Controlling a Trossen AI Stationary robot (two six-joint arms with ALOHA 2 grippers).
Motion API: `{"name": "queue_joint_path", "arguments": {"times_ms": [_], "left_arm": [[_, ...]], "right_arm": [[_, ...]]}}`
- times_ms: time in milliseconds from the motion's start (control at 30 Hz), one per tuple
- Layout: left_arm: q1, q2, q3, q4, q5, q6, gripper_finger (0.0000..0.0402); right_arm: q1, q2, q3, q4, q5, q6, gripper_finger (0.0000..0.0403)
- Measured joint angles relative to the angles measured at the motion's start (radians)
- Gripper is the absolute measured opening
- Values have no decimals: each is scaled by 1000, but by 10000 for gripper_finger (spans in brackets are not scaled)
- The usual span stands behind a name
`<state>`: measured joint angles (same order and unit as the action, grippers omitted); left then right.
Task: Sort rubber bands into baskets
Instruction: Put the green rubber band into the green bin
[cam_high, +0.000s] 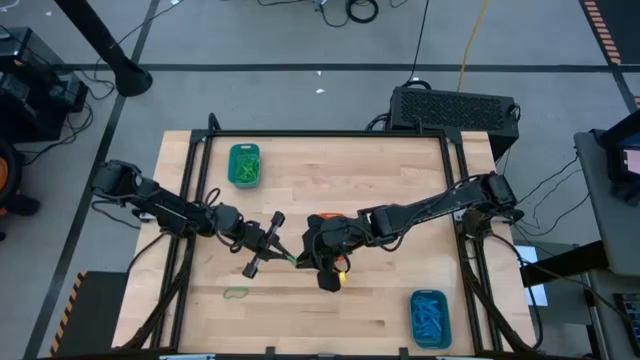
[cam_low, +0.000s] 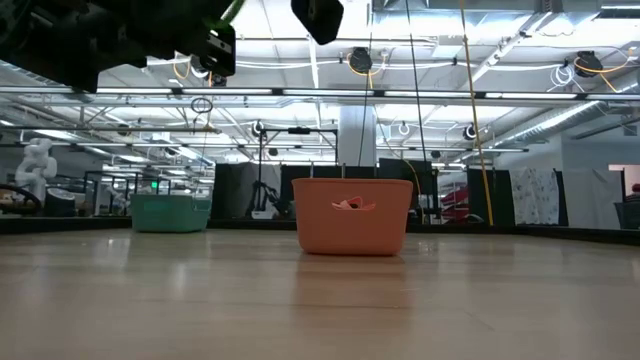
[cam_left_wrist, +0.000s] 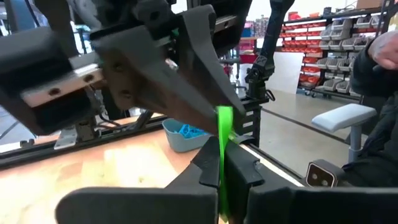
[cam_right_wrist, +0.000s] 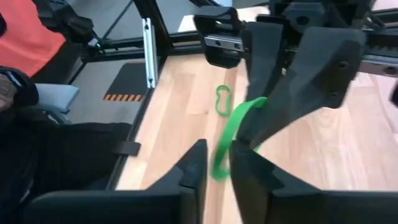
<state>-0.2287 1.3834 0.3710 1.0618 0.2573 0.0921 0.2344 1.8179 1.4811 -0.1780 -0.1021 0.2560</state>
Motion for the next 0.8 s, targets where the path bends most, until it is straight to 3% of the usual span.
{"name": "queue_joint_path", "arguments": {"times_ms": [100, 200, 300, 467, 600, 700, 800], "left_arm": [[5, -10, 0, -41, -9, -8, 4], [36, -78, 0, -193, -64, -9, 3], [82, -187, 1, -427, -215, -34, 3], [210, -397, 1, -768, -508, -30, 3], [379, -505, 1, -947, -716, -35, 2], [533, -521, 1, -1046, -736, -92, 2], [680, -492, 1, -1116, -689, -166, 2]], "right_arm": [[-16, 0, 0, -32, 0, -25, 89], [-36, 0, 0, -119, 1, -43, 122], [-52, 0, 0, -241, 26, -30, 142], [-52, 16, -3, -365, 241, 9, 153], [-51, 14, -38, -304, 313, -10, 153], [-52, 16, -61, -273, 313, -30, 153], [-52, 14, -74, -241, 313, -46, 153]]}}
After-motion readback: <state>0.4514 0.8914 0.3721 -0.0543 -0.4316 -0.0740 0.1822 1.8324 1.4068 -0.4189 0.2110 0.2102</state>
